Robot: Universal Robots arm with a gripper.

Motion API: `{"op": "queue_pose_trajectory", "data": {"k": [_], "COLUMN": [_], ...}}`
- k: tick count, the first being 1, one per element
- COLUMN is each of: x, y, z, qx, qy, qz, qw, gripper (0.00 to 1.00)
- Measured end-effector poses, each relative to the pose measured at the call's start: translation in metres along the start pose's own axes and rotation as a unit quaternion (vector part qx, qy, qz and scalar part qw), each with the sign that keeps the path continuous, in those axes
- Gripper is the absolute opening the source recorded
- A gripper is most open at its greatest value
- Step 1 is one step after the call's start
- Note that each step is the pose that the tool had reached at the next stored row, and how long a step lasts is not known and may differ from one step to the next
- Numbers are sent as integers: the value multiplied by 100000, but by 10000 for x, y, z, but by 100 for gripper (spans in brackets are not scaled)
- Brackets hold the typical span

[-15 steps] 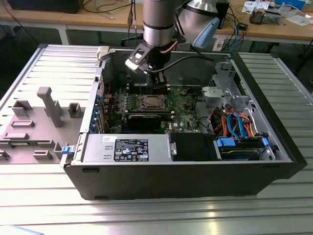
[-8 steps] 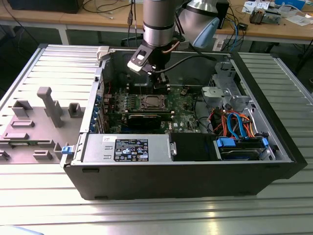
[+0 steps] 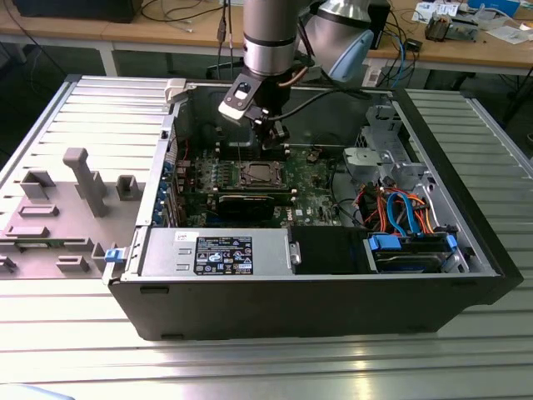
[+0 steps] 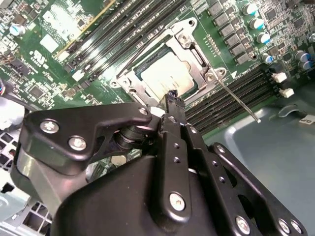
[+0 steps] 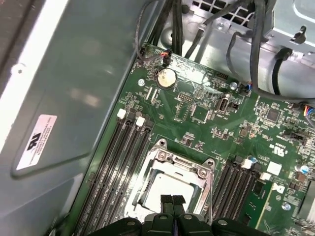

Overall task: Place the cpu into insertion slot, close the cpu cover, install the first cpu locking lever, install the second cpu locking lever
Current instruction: 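Install the first cpu locking lever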

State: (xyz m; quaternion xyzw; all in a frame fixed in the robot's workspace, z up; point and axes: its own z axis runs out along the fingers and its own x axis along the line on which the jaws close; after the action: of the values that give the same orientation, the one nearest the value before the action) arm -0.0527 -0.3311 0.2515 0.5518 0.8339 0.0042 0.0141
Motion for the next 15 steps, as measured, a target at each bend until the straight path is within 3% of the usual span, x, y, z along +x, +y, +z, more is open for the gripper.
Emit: {"op": "queue_pose_trajectory", "data": {"k": [3,5,7,10,12,14,15], "x": [0,-1,0,0,0,-1,-1], "y": [1,0,0,1,0,0,1], "z": [-27,-28,-27,-25,-25,-25,-25], "qx": [56,35,5,-44,-92,-142,-157], "qy": [-160,-145,-110,-47,2,51,61], "qz": [-798,-2399,-4003,-6685,-8847,-11519,-12168], "qw": [99997,99971,99920,99776,99608,99334,99257], "gripper": [11,11,11,11,11,11,11]}}
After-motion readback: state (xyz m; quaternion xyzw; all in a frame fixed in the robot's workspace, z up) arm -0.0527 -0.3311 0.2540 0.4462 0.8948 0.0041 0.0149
